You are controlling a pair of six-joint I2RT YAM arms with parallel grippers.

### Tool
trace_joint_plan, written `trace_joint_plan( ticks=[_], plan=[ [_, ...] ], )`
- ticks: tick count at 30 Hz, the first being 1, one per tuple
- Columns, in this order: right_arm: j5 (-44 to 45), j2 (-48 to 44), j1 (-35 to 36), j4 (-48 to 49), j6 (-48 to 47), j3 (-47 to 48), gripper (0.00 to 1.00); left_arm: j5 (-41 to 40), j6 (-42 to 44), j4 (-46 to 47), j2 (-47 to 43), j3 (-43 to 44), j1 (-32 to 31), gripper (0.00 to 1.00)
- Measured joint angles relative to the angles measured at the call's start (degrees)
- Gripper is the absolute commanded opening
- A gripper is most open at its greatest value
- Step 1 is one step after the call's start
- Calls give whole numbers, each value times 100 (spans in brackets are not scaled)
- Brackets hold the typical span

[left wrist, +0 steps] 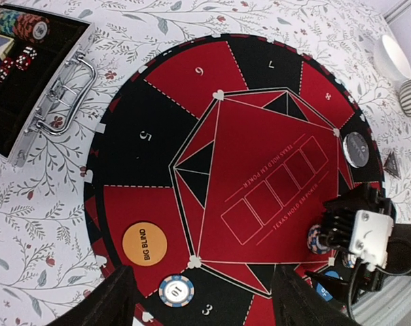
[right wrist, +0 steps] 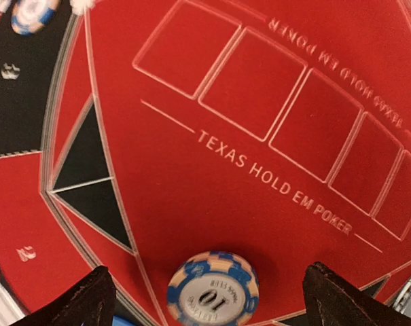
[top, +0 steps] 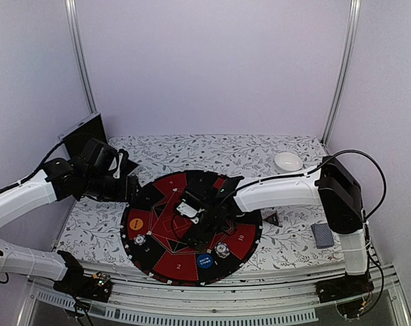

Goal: Distribute texas hold em gaming equipment
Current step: Place the poker chips pile on the poker table mat, then pick up the pile of poker chips from the pile of poker chips.

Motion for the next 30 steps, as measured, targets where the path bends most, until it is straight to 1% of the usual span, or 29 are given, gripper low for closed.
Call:
trace_joint_plan(
  ticks=[2, 4, 6, 7, 9, 10, 13, 17, 20, 24, 30],
  plan=[
    [-61, -210, -4, 13, -33, -17, 99, 107, 50, 57, 39, 0, -20, 75],
    [-103, -608, -24, 55, -33, -81, 99, 192, 149, 192, 122, 0, -116, 82],
    [-157, -1145, -81, 166, -33, -221, 99, 247, 286, 326, 317, 59, -323, 95],
    [-175, -1388, -129, 201, -31, -291, 99, 282, 391, 376, 435, 107, -431, 98],
    [-205, -2168, -341, 365, -11, -625, 99, 350, 597, 492, 841, 328, -750, 98],
    [-201, -2277, -470, 367, -4, -675, 99, 396, 737, 540, 1102, 492, -927, 98],
    [-170, -3064, -1099, 588, 66, -1331, 99, 605, 1202, 647, 2015, 1088, -1399, 98],
    [17, -3633, -1720, 595, 164, -2170, 99, 831, 1816, 603, 3265, 1928, -1718, 98],
    [98, -3866, -1801, 575, 192, -2667, 99, 984, 2247, 455, 4052, 2409, -1803, 96],
    [114, -4192, -1808, 566, 223, -3075, 99, 1137, 2741, 243, 4588, 2522, -1869, 94],
    [116, -4489, -1926, 599, 236, -3281, 99, 1495, 3211, -9, 4889, 2568, -1965, 92]
  ],
)
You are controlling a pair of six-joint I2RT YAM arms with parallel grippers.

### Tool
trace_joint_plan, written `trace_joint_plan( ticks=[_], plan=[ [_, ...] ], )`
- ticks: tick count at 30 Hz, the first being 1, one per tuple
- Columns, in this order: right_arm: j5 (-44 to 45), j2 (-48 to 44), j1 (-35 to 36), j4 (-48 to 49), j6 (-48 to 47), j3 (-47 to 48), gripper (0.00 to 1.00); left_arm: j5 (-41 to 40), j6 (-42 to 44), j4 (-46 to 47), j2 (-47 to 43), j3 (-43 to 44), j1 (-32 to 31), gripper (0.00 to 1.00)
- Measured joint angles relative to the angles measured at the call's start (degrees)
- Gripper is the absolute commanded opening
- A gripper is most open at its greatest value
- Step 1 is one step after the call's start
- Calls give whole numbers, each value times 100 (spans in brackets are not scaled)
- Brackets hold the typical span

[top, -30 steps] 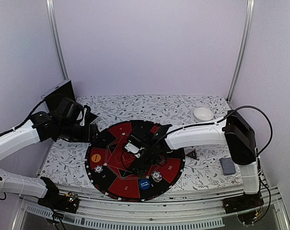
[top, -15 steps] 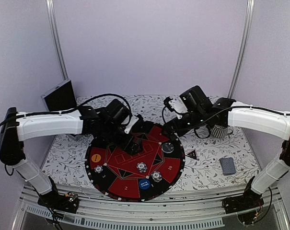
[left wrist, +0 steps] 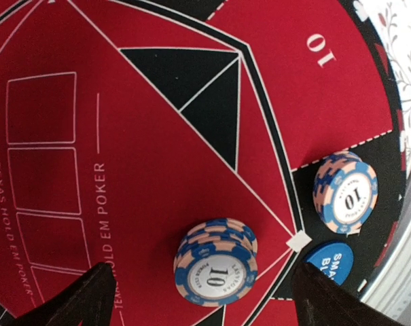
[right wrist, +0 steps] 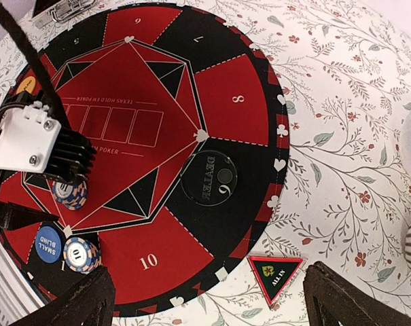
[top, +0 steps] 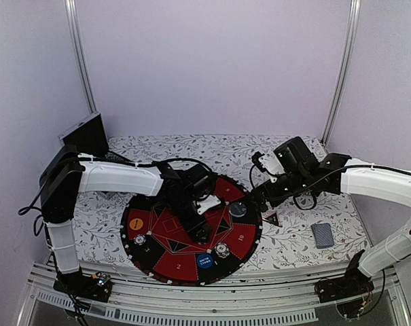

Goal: Distribute texas hold em gaming equipment
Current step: Pick up the pile of poker chips from the pile of poker chips.

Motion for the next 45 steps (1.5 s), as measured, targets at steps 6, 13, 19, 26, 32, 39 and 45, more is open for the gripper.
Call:
trace_joint_plan(
  ticks=[6, 13, 19, 26, 32, 39, 45],
  plan=[
    [-2, -22, -61, 55, -7, -103, 99, -83, 262, -87, 393, 98, -105, 81],
    [-7, -22, -103, 63, -35, -129, 99, -671, 400, -149, 518, 214, -332, 65],
    [-9, -22, -105, 90, -87, -138, 99, -1023, 409, -238, 544, 286, -527, 59],
    [-9, -22, -114, 92, -109, -138, 99, -1329, 356, -297, 575, 341, -763, 41],
    [-7, -22, -136, 92, -109, -138, 99, -1397, 269, -302, 575, 334, -815, 23],
    [-7, -22, -142, 92, -111, -138, 99, -1412, 157, -306, 573, 334, -815, 0],
    [-7, -22, -146, 94, -118, -138, 99, -1493, -223, -398, 557, 337, -741, 0]
  ],
)
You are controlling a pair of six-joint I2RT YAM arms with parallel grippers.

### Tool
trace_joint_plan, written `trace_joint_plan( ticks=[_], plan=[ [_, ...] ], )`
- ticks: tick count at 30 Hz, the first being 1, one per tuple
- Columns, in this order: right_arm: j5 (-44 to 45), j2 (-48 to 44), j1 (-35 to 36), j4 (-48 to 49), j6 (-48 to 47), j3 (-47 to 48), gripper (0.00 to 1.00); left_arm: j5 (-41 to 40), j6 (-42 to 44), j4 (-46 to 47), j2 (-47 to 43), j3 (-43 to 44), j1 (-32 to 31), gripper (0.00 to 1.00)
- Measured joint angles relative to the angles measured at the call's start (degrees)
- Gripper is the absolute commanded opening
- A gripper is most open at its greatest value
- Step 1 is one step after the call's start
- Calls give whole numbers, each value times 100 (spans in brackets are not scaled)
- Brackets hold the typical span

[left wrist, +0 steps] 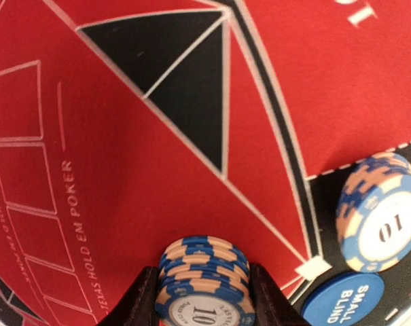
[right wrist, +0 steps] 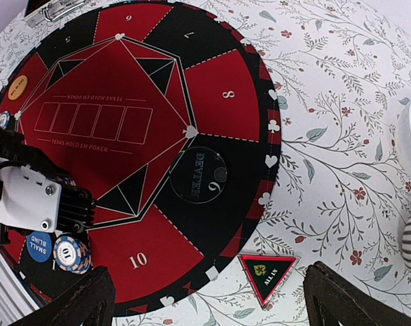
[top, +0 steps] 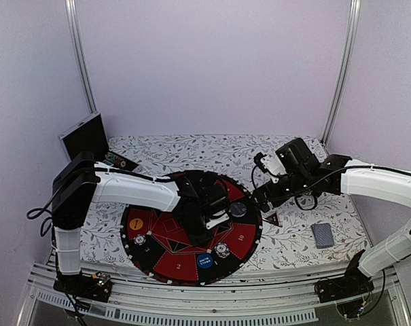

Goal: Distribute texas hold em gaming equipment
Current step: Pick up the pile of poker chips from the pile of poker chips, then place the poker chips pile at the big blind area.

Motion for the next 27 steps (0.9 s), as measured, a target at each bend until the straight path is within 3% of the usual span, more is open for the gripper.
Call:
trace_joint_plan(
  ticks=[12, 21, 27],
  plan=[
    [2, 0, -44, 0, -46, 0, 99, -26, -1093, -623, -1060, -752, 1054, 0],
    [-4, 33, -105, 125, -166, -11, 99, 221, -2326, -1228, -2577, -2146, 1954, 0],
    [-22, 79, -144, 199, -275, -11, 99, 356, -2616, -1292, -2717, -2490, 2201, 0]
  ],
)
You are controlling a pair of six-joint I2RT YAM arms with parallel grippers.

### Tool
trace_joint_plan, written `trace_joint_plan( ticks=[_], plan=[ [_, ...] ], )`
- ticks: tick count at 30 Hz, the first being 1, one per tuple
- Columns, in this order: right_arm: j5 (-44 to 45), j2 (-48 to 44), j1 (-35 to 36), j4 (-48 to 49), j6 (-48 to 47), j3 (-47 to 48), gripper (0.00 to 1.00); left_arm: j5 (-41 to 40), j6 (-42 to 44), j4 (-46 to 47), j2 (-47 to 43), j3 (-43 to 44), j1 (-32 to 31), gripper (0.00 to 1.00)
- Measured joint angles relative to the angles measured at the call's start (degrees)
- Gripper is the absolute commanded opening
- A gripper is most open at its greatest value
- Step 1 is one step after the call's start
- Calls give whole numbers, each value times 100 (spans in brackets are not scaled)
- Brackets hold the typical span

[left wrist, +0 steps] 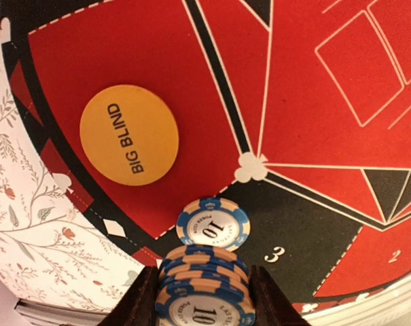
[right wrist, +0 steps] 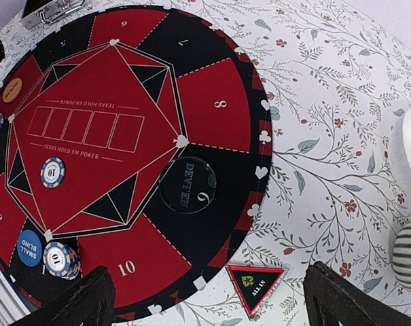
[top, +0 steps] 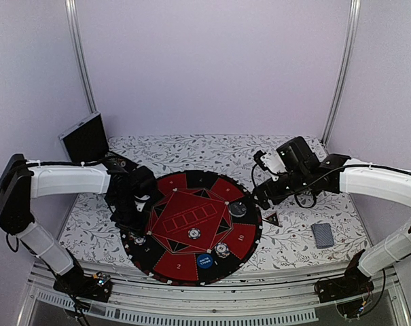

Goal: Distribute texas hold em gaming equipment
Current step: Place the poker chips pile at the big blind area.

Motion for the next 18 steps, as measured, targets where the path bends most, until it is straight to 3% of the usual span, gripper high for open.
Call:
trace_joint_plan(
  ticks=[10, 14, 18],
  plan=[
    [-9, -2, -39, 61, -20, -179, 99, 70, 4, 302, 455, -214, 70, 3],
    [-22, -2, -42, 61, -20, -192, 99, 76, 4, 323, 490, -260, 103, 29],
    [-26, -2, -44, 61, -22, -192, 99, 114, 22, 356, 490, -260, 114, 39]
  ],
)
